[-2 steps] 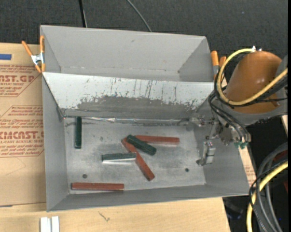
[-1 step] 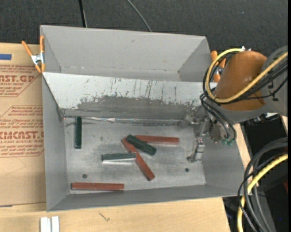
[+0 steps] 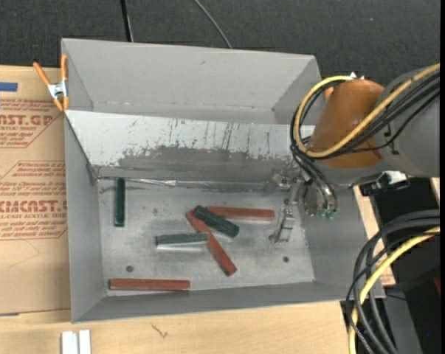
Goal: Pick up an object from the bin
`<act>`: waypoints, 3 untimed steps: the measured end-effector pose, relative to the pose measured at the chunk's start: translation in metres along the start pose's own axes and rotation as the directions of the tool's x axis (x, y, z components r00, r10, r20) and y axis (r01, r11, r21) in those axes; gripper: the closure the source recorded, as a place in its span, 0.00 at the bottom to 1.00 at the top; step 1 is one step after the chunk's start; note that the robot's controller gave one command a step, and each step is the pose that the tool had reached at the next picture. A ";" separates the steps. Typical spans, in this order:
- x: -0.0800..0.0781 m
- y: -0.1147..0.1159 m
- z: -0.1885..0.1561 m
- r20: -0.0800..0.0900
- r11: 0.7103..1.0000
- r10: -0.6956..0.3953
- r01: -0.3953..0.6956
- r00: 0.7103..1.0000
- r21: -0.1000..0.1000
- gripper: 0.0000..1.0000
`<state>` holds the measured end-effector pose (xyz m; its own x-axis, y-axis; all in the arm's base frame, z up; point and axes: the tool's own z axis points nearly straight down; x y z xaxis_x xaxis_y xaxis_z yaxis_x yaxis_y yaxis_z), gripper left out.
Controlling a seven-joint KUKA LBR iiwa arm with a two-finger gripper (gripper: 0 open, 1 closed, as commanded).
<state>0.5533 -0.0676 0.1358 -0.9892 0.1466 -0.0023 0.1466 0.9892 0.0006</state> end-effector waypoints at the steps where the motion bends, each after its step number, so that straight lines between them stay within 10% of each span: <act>1: -0.026 0.014 0.061 0.001 0.970 -0.244 0.244 0.970 0.000 1.00; 3: -0.016 0.012 0.015 -0.007 0.970 -0.244 0.244 0.970 -0.001 1.00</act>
Offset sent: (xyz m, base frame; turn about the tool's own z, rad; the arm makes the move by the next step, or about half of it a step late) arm 0.0000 0.0000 0.0000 0.0000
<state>0.5709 -0.0576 0.1212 -0.9951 -0.0993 0.0048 -0.0992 0.9951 0.0013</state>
